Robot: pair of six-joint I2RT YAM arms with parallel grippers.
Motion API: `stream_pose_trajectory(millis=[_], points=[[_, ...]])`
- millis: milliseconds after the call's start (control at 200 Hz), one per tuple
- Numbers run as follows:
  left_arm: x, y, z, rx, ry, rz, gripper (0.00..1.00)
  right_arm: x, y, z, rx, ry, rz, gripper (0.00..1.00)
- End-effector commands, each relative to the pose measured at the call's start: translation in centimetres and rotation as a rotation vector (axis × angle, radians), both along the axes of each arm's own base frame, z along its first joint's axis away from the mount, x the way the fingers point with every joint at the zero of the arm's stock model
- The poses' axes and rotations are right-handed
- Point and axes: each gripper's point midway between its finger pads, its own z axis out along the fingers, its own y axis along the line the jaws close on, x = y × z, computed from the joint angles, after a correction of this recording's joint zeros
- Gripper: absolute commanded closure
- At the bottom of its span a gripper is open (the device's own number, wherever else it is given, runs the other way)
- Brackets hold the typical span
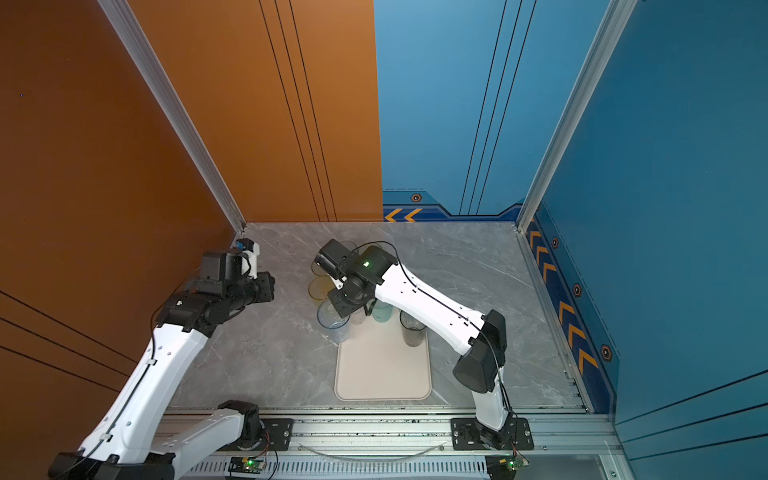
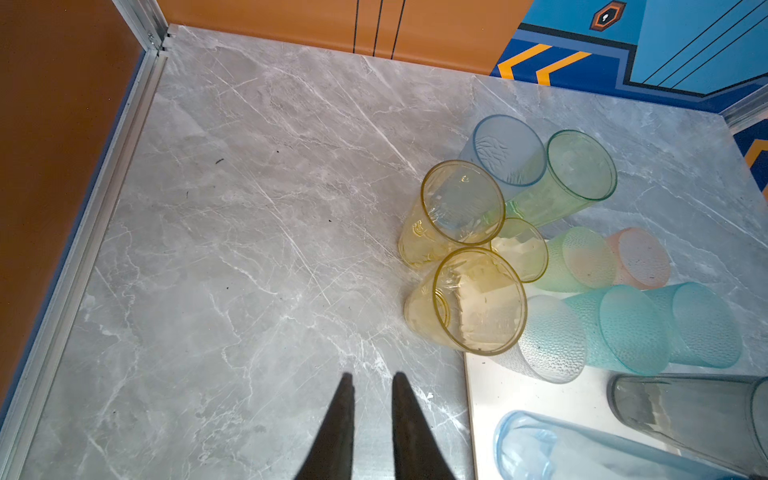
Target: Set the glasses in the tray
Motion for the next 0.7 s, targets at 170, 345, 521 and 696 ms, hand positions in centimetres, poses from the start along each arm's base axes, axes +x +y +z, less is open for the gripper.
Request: stream_pose_trajectory(millis=[170,345,521,696], points=[[-0.1,-0.5,0.7,-0.012,0.018,-0.019,0.81,0.1,-4.6,-0.7,-0.086,-0.011,-0.041,1.0],[-0.1,-1.0,0.6,-0.001,0.037,-0.028,0.81,1.1,-6.4,-1.8,-0.102,-0.007,-0.077,1.0],[0.0,-1.3,0.6,0.013,0.046,-0.032,0.81,1.9,-8.2,-3.4,-0.092,0.011,-0.122,1.0],[0.3,-1.8,0.7,0.024,0.05,-0.04,0.81,2.5,-9.1,-4.3,-0.064,0.007,-0.152,1.0]])
